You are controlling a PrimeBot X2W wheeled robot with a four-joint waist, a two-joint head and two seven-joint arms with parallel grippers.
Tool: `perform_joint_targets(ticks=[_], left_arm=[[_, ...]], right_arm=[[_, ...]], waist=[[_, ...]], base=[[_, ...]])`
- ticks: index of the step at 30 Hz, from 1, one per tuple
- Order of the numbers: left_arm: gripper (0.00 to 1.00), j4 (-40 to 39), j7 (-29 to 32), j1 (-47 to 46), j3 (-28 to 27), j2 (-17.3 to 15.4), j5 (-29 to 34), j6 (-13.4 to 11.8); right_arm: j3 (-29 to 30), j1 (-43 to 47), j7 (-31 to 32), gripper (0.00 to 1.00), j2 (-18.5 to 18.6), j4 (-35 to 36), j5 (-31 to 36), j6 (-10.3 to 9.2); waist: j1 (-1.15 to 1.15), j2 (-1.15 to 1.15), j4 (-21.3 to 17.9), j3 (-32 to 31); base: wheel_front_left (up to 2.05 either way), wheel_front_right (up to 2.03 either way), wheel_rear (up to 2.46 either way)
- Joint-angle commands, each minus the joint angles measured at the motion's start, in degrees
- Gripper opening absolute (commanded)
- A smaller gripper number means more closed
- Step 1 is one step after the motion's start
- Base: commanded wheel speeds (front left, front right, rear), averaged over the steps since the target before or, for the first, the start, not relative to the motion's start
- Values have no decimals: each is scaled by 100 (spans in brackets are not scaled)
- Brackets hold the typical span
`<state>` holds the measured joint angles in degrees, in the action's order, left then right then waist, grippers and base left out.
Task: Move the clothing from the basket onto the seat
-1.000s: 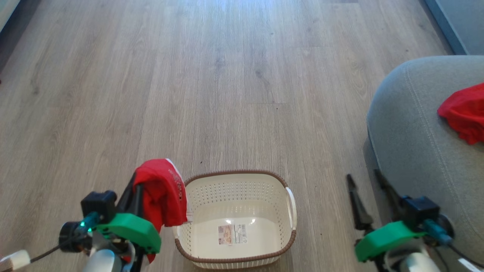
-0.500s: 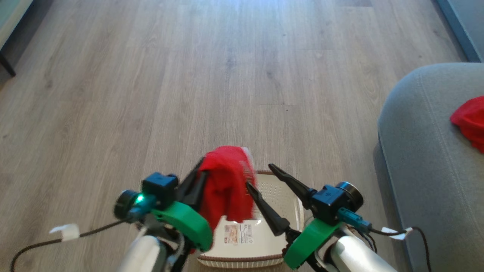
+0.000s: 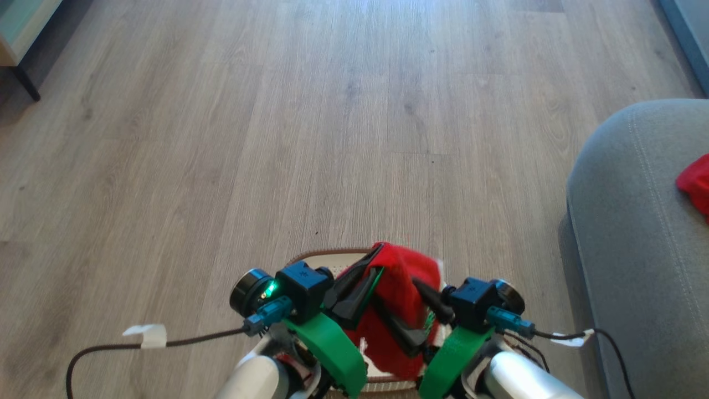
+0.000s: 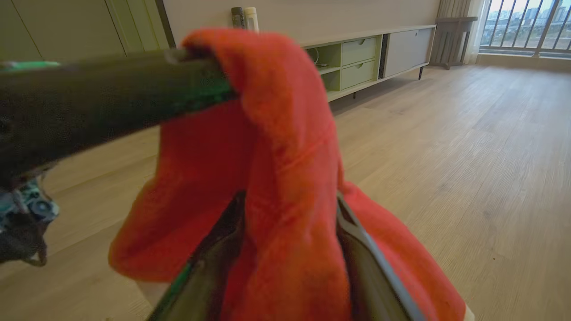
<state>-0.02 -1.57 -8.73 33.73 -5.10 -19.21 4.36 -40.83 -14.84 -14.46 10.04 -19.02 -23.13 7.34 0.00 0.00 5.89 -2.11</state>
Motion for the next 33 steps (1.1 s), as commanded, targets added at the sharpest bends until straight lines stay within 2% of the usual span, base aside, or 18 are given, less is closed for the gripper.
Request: perform_joint_targets(ticks=[1,4,6,7,8,9,10,18,25,33], left_arm=[[0,-285,7,-333,-165,55,-43,3],[0,-279,2,-313,-174,40,-71,-12],[33,-256,-9,-287,-172,35,-100,-13],[46,-236,-20,-270,-174,34,-121,-14],[69,-208,-30,-251,-177,25,-131,-16],[97,-174,-47,-229,-181,18,-147,-18],[100,-135,-67,-204,-186,18,-175,-17],[100,279,-420,-94,-180,43,-251,-28],[100,942,-1023,-189,301,169,-203,54],[100,1202,-1250,-456,696,216,-285,5]], right_arm=[[-181,-298,-54,0,31,117,-240,14],[-272,-384,-54,0,115,143,-450,14],[-243,-403,-54,0,172,155,-529,14],[-211,-408,-54,0,200,159,-549,14],[-179,-411,-54,0,226,165,-561,14],[-140,-405,-54,0,251,168,-577,14],[-85,-396,-54,0,278,176,-587,14],[492,-235,-54,0,549,250,-518,14],[1353,0,-54,0,770,515,-303,14],[1726,148,-54,0,803,699,-133,14]], waist=[[0,0,-12,-3],[0,0,-58,-5],[0,0,-88,-4],[0,0,-105,-4],[0,0,-127,-4],[0,0,-149,-4],[0,0,-172,-4],[0,0,-398,21],[0,0,-948,132],[0,0,-1697,273]], base=[[0,0,0],[0,0,0],[0,0,0],[0,0,0],[0,0,0],[0,0,0],[0,0,0],[0,0,0],[0,0,0],[0,0,0]])
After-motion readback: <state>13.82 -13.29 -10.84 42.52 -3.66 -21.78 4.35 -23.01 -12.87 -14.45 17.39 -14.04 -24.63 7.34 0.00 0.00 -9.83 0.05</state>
